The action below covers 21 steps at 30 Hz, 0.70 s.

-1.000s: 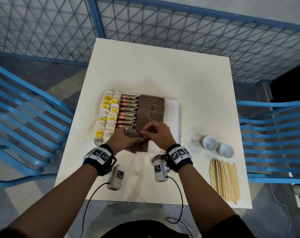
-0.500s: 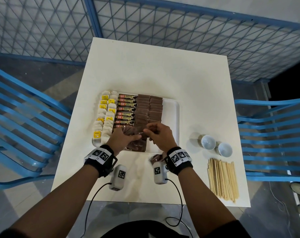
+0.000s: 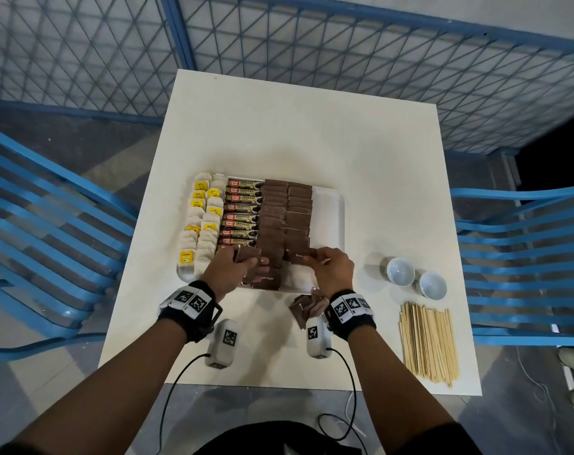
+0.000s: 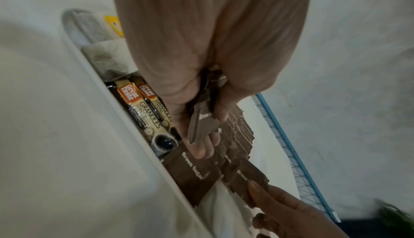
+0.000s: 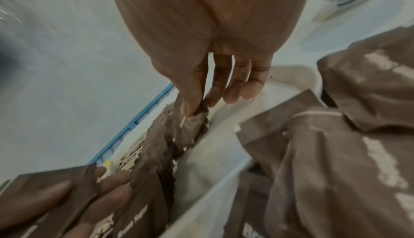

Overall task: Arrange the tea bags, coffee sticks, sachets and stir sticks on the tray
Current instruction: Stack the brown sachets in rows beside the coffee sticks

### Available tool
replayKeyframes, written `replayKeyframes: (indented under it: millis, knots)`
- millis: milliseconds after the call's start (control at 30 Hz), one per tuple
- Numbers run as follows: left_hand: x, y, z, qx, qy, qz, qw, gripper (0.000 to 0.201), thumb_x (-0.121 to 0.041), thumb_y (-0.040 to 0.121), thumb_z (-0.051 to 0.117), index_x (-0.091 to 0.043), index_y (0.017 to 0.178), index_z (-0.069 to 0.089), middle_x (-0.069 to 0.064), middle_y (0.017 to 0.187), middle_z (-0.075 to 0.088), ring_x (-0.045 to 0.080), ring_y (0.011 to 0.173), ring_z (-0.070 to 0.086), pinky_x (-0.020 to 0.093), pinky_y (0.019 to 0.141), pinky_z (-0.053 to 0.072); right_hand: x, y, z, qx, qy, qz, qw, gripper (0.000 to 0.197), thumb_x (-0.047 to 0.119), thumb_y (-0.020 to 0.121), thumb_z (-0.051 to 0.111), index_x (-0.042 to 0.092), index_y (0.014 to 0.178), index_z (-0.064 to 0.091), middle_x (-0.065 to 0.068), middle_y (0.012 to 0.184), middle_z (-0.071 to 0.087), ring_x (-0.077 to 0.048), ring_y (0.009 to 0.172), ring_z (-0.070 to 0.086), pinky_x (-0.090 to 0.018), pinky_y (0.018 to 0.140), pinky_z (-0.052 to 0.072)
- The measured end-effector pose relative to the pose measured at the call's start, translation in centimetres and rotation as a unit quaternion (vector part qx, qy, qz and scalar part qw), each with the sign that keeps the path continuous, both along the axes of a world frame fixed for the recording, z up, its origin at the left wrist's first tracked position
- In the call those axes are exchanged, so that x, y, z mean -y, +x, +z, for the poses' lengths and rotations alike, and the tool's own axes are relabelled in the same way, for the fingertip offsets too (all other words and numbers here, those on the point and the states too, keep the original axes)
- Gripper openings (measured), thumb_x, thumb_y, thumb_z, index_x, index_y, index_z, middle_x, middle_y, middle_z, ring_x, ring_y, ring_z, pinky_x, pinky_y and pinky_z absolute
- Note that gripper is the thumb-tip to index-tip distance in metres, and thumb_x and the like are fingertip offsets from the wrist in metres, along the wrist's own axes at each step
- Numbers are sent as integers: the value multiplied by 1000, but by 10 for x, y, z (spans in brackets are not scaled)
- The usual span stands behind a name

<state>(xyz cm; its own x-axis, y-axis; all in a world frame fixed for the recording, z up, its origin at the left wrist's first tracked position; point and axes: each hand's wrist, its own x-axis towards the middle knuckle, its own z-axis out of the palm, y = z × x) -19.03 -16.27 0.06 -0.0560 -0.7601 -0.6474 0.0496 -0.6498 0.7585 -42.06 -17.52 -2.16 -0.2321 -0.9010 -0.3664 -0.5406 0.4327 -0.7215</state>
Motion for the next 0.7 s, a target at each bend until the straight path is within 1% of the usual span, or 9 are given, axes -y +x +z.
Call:
replayKeyframes:
  millis: [67, 133, 167, 233, 300, 367, 433, 600, 700]
  knots:
    - [-1, 1, -1, -4, 1, 2, 1000, 19, 6, 100, 55, 8, 118, 60, 23, 105, 75, 38, 95, 75, 46, 81, 63, 0, 4, -2, 4, 8, 5, 1000, 11, 20, 81, 82, 18, 91, 77, 6, 75, 67, -9, 68, 60, -5, 59, 40]
    - [-2, 3, -1, -2, -5, 3, 1000, 17, 7, 99, 57, 9, 115, 61, 24, 102, 75, 37, 91, 76, 46, 80, 63, 1, 8, -4, 8, 17, 5, 1000, 11, 20, 80, 83, 20, 88, 76, 8, 72, 69, -11, 70, 64, -13, 66, 46]
    - [-2, 3, 0, 1, -7, 4, 1000, 16, 7, 98, 57, 9, 114, 61, 24, 99, 74, 35, 87, 76, 44, 77, 64, 2, 9, -4, 6, 20, 3, 1000, 13, 20, 79, 84, 21, 87, 74, 9, 72, 69, -9, 70, 65, -16, 68, 48]
    - [-1, 4, 2, 4, -11, 7, 1000, 16, 8, 98, 57, 10, 114, 61, 25, 95, 71, 31, 80, 76, 42, 76, 64, 3, 11, -5, 2, 26, -3, 1000, 18, 19, 78, 85, 22, 88, 70, 12, 72, 68, -2, 69, 64, -14, 67, 47]
    - [1, 5, 2, 7, -10, 8, 1000, 16, 8, 98, 57, 10, 114, 62, 25, 92, 70, 31, 78, 75, 47, 80, 63, 4, 11, -6, -2, 34, -13, 999, 24, 21, 76, 87, 20, 90, 68, 11, 73, 68, 1, 69, 62, -11, 64, 45]
    - [1, 5, 3, 9, -9, 8, 1000, 15, 8, 98, 58, 10, 112, 62, 22, 89, 71, 32, 77, 74, 47, 81, 63, 5, 11, -7, -6, 39, -25, 999, 28, 25, 73, 88, 20, 93, 68, 8, 77, 70, -1, 72, 63, -13, 66, 45]
    - [1, 5, 4, 11, -10, 7, 1000, 14, 8, 97, 58, 9, 110, 63, 20, 87, 71, 31, 76, 75, 45, 78, 64, 7, 12, -8, -13, 45, -24, 999, 30, 28, 73, 89, 21, 93, 68, 7, 80, 71, -3, 74, 64, -12, 65, 44]
    - [0, 7, 5, 38, -26, -3, 999, 11, 6, 92, 67, 1, 102, 70, 22, 90, 74, 35, 78, 73, 46, 74, 64, 7, 11, -11, -11, 39, -25, 999, 28, 27, 72, 90, 19, 92, 72, 8, 77, 71, -2, 72, 65, -8, 63, 43]
    - [-1, 9, 3, 52, -25, -5, 998, 10, 2, 90, 72, -4, 98, 73, 22, 90, 75, 37, 76, 72, 50, 75, 62, 8, 10, -11, -7, 38, -22, 999, 27, 26, 72, 90, 18, 92, 72, 8, 76, 71, -3, 72, 66, -8, 64, 44]
